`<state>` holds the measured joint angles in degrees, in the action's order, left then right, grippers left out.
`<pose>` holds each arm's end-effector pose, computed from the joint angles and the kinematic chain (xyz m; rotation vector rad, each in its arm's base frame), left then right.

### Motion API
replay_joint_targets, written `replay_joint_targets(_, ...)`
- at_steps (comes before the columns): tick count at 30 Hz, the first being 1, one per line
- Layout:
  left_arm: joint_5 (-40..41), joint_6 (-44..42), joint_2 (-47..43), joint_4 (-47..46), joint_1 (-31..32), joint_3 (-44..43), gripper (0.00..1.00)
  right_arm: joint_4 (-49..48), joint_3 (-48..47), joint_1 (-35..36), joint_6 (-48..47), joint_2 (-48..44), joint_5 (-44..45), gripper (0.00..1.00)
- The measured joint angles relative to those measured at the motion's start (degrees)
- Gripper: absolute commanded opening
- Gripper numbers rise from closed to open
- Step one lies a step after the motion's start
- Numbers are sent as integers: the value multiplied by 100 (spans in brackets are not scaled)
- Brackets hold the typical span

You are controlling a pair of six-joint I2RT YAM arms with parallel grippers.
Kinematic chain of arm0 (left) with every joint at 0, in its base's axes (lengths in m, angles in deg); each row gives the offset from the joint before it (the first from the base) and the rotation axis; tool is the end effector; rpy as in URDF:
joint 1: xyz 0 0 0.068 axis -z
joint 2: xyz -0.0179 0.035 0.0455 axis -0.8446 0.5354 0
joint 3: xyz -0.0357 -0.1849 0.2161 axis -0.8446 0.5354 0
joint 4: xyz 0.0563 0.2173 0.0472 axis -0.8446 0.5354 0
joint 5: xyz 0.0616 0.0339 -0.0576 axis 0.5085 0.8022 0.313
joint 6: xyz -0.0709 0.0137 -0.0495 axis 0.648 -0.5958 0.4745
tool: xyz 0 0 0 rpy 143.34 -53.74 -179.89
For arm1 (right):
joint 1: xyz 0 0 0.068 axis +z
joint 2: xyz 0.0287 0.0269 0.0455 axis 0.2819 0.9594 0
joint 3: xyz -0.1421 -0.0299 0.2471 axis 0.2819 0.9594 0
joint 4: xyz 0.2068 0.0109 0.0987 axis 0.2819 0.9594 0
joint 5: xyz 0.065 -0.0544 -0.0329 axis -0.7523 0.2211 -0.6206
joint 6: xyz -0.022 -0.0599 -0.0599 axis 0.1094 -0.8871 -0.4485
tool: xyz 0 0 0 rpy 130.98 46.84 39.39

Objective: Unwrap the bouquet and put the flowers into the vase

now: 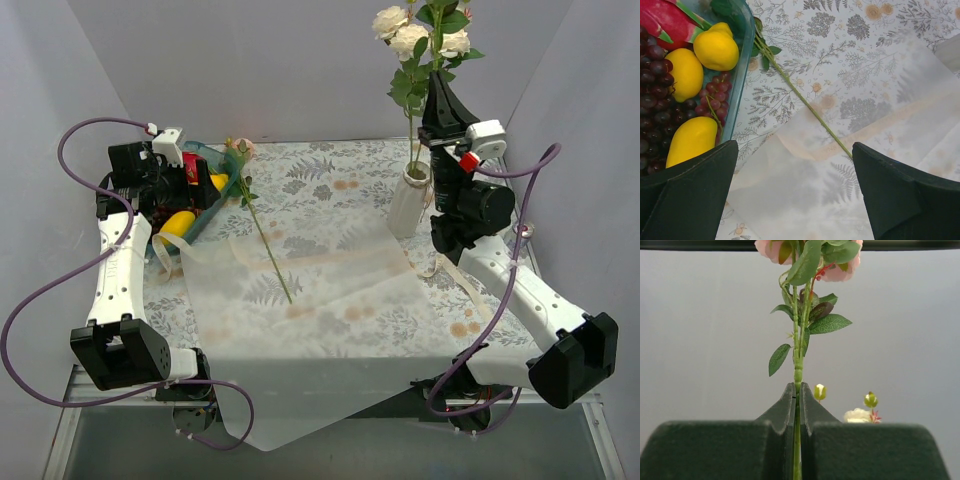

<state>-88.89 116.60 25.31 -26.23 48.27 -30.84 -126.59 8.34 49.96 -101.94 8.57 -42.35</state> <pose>0.2732 0.0070 0.3601 -0.4943 2.2207 -0.7558 0.1970 0.1102 0.5415 -0.0599 0.5938 0.1574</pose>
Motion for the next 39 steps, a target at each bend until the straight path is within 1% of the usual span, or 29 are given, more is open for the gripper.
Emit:
replay_joint_targets(4,-31,-46,-7,44,0,-24,98,-417,87,-490,273,-13,-122,1)
replay_joint_targets(8,-52,-114,-20,90,0,-39,98,-754,155,-1043,739,9,-267,1)
replay_joint_targets(16,-243,-208,-22,127,0,-39,98,-1029,507,-1902,2363,348,-758,1)
replay_joint_targets(22,-358,-227,-22,122,0,-39,98,-953,739,-1937,2935,839,-1082,1)
replay_joint_targets(30,-420,-332,72,175,0,-98,98,-953,748,-1976,3217,1237,-1499,1)
replay_joint_targets(39,-435,-457,317,448,0,-529,98,-979,297,-2118,3495,1849,-1641,1)
